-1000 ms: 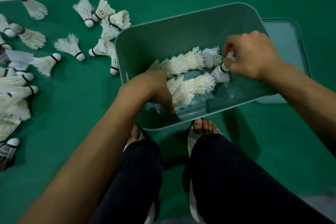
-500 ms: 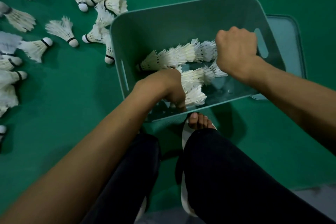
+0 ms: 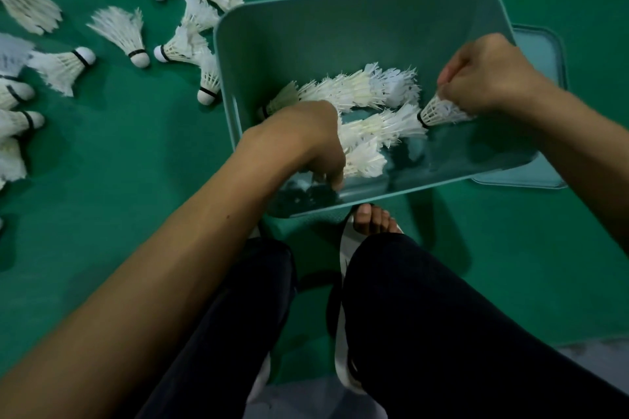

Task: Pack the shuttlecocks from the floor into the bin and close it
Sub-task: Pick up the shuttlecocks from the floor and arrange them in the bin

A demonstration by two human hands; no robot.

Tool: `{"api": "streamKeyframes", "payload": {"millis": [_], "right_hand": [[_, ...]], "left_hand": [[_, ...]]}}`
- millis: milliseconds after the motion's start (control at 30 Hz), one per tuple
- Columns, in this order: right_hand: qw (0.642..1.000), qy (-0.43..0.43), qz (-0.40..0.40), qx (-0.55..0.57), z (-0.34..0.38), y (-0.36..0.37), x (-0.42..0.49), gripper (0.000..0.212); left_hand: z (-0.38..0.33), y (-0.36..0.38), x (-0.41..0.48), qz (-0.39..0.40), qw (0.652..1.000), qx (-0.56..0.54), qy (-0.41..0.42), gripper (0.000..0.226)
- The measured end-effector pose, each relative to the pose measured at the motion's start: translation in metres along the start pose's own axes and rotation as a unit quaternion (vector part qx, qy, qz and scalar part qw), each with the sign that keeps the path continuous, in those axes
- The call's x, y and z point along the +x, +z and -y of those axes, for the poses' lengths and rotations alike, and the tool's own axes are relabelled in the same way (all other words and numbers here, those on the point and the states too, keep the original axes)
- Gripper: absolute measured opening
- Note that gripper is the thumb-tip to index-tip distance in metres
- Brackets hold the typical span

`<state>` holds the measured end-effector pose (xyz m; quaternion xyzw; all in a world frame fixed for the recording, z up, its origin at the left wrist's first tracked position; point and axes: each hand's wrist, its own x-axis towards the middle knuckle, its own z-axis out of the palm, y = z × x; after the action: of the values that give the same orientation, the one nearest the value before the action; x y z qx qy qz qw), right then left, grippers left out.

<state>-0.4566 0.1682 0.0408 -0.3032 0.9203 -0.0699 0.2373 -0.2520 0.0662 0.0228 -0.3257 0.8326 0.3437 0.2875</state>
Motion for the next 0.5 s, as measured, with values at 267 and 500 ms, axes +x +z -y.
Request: {"api": "streamKeyframes", "payload": {"millis": [267,500], "right_hand": [[0.995,0.008,0.025,0.092,0.002,-0.005,-0.010,0.011],[0.973,-0.016,0.027,0.228,-0.001,0.000,-0.020,0.022]], "left_hand": [[0.008,-0.018,-0.009,-0.173,0.970,-0.167,0.013,0.043],[-0.025,-0.011,0.020,-0.280,0.916,-0.279,0.069,0.035]]}}
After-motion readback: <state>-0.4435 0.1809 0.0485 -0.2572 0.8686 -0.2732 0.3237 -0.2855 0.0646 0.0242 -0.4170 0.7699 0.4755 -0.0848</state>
